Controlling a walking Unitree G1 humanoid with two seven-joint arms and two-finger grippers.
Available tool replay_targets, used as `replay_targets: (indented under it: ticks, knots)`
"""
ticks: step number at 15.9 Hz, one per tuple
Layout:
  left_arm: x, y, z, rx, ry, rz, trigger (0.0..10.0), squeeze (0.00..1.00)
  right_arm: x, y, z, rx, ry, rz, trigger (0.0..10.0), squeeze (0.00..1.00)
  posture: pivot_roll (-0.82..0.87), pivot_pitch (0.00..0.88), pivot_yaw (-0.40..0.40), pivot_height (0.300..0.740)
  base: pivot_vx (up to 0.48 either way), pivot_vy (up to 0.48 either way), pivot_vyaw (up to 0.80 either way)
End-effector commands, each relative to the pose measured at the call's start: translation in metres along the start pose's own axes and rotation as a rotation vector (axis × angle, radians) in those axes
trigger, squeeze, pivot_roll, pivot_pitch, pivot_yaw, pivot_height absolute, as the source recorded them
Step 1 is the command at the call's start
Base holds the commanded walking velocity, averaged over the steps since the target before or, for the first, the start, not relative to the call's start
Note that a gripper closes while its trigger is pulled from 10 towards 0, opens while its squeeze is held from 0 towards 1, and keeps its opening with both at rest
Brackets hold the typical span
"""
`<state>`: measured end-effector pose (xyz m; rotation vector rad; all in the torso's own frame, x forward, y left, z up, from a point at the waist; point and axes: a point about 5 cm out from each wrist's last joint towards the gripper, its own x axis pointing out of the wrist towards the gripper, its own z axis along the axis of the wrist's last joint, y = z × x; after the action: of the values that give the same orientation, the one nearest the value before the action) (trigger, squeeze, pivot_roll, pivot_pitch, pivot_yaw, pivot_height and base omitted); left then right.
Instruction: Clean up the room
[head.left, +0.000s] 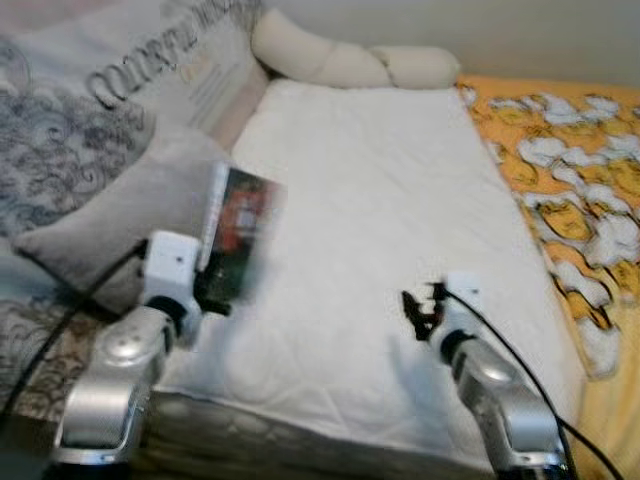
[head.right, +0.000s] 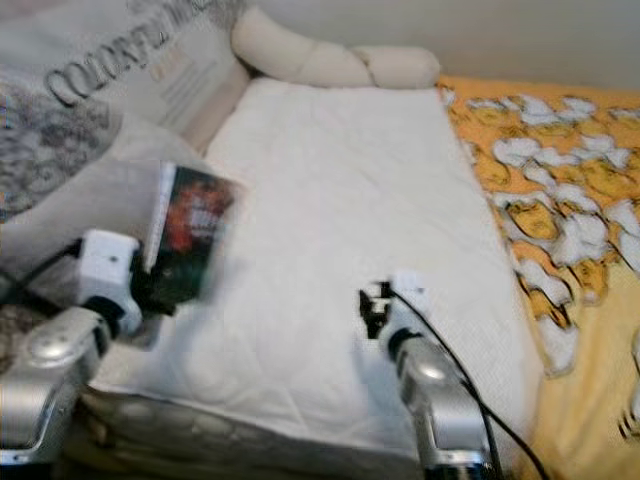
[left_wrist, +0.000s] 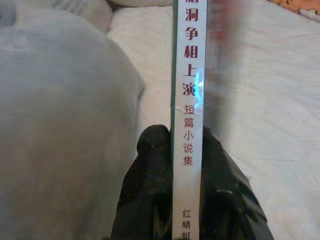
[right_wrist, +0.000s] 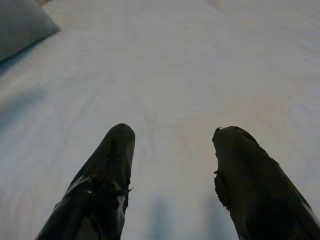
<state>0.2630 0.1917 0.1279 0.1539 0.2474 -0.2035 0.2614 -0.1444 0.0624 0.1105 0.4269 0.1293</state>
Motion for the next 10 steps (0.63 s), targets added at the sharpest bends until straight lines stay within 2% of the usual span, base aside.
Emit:
replay_targets:
  ticks: [1, 4, 6, 9, 10]
  knots:
    - [-0.002, 0.007, 0.013, 0.012, -0.061, 0.025, 10.0, 0.00, 0.000, 0.008, 0.006, 0.001, -0.020, 0.023, 10.0, 0.00, -0.07, 0.000, -0.015, 0.740, 0.000, 0.000, 0.00]
    - [-0.006, 0.001, 0.010, -0.016, -0.043, 0.007, 10.0, 0.00, -0.003, 0.003, 0.009, -0.001, -0.025, 0.009, 10.0, 0.00, -0.07, 0.000, -0.012, 0.740, 0.000, 0.000, 0.00]
    - [-0.005, -0.004, 0.008, -0.040, -0.031, -0.025, 10.0, 0.00, -0.006, 0.001, 0.016, -0.064, -0.031, 0.011, 10.0, 0.00, -0.07, 0.000, -0.020, 0.740, 0.000, 0.000, 0.00]
    - [0.014, 0.000, 0.012, -0.070, -0.021, -0.089, 10.0, 0.00, -0.013, -0.001, 0.027, -0.123, -0.063, 0.047, 10.0, 0.00, -0.08, 0.000, -0.028, 0.740, 0.000, 0.000, 0.00]
    - [0.017, 0.000, 0.014, -0.069, -0.021, -0.099, 10.0, 0.00, -0.014, -0.001, 0.028, -0.128, -0.064, 0.057, 10.0, 0.00, -0.08, 0.000, -0.027, 0.740, 0.000, 0.000, 0.00]
